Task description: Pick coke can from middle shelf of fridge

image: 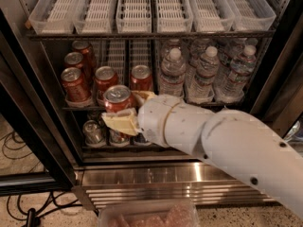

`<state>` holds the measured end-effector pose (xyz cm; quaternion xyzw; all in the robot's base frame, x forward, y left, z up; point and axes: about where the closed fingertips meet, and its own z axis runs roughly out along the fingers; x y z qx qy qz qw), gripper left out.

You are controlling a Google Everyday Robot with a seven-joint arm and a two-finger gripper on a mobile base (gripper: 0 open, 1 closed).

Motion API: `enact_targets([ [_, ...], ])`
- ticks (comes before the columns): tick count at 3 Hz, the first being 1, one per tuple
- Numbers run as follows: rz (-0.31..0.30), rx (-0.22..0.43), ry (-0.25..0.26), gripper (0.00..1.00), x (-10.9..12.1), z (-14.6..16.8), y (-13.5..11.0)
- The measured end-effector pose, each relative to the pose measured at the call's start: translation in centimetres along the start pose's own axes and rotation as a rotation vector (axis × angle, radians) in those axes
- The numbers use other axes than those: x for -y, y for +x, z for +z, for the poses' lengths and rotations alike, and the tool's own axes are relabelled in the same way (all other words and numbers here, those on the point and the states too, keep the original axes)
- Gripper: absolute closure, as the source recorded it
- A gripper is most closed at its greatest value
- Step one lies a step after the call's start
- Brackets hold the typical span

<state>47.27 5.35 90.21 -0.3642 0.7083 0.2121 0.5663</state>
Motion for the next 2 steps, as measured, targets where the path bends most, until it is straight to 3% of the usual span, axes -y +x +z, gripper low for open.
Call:
enact_targets([
  [1,0.007,-0.012,0.036,1.0,1.1,-1.54,0.58],
  [2,0.007,-0.012,0.036,1.0,1.1,-1.54,0.58],
])
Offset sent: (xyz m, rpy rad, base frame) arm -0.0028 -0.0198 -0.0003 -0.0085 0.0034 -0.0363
